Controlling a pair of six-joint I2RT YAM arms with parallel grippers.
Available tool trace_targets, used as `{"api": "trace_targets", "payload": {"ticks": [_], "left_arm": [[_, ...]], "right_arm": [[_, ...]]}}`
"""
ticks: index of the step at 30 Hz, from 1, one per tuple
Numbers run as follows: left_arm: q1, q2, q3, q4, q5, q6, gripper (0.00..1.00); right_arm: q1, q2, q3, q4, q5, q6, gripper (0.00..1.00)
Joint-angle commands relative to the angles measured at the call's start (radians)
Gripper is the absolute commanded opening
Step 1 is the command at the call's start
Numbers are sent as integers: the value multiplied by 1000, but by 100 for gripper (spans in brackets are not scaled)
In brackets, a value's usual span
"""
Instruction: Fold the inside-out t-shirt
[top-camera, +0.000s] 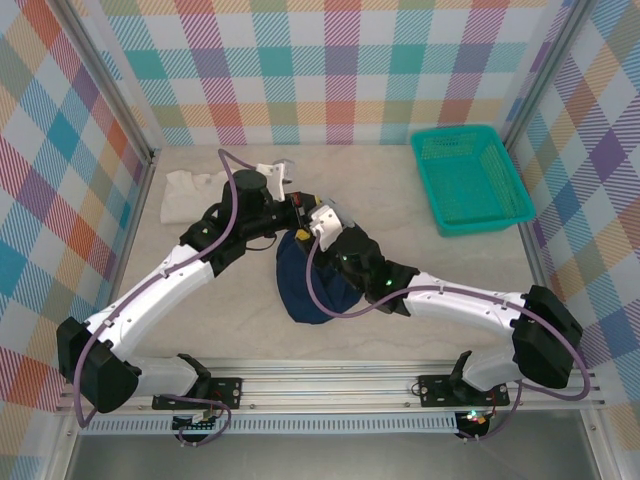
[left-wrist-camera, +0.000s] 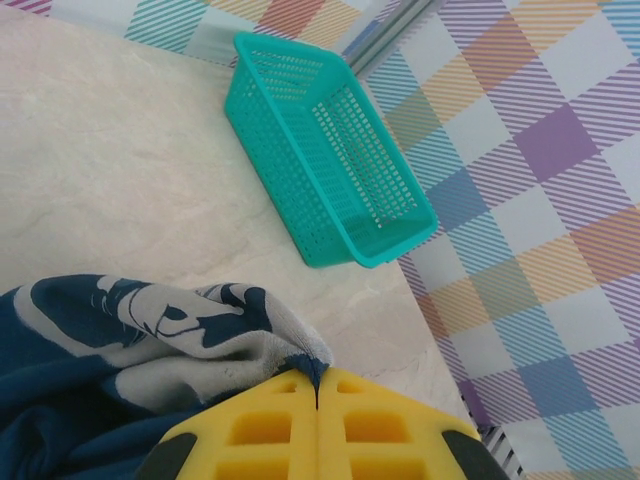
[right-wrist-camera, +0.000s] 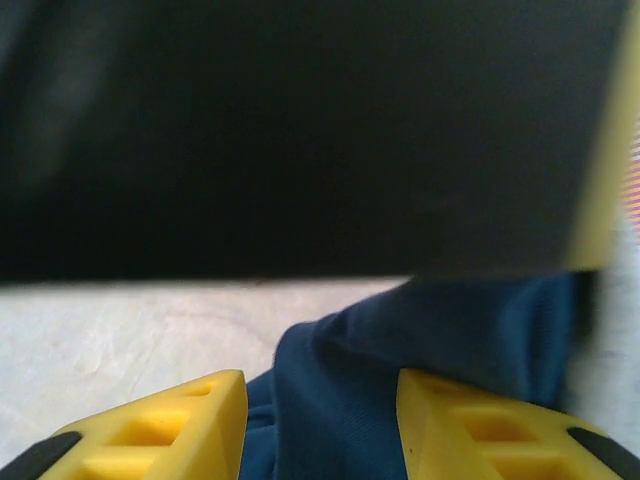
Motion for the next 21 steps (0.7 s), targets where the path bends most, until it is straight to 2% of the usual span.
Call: {"api": "trace_targets", "payload": {"ticks": [1, 2, 5, 8, 10, 12, 13, 14, 18, 20, 21], "left_arm": [[-5, -24, 28, 17, -19, -26, 0], [-4, -23, 28, 18, -22, -29, 0], [-1, -25, 30, 17, -31, -36, 0], [12, -26, 29, 15, -39, -38, 0], [32, -27, 26, 15, -49, -40, 0], [60, -29, 19, 15, -57, -41, 0], [76, -30, 13, 17, -53, -38, 5], [90, -35, 8, 13, -52, -28, 15], [130, -94, -62, 27, -56, -12, 27], [133, -120, -83, 25, -66, -2, 7], [133, -126, -88, 23, -75, -6, 0]], "right_arm": [[4, 27, 27, 79, 80, -14, 43], [5, 31, 23, 87, 80, -14, 40], [1, 21, 9, 92, 73, -14, 18], [-29, -32, -16, 53, -3, 20, 0], [-63, -83, -31, 7, -88, 72, 0], [-145, -147, -38, -51, -237, 172, 0], [-196, -175, -41, -71, -324, 238, 0], [-235, -195, -41, -81, -389, 295, 0], [-349, -246, -45, -89, -538, 451, 0], [-349, -230, -18, -119, -580, 432, 0], [-332, -213, -9, -128, -581, 401, 0]]}}
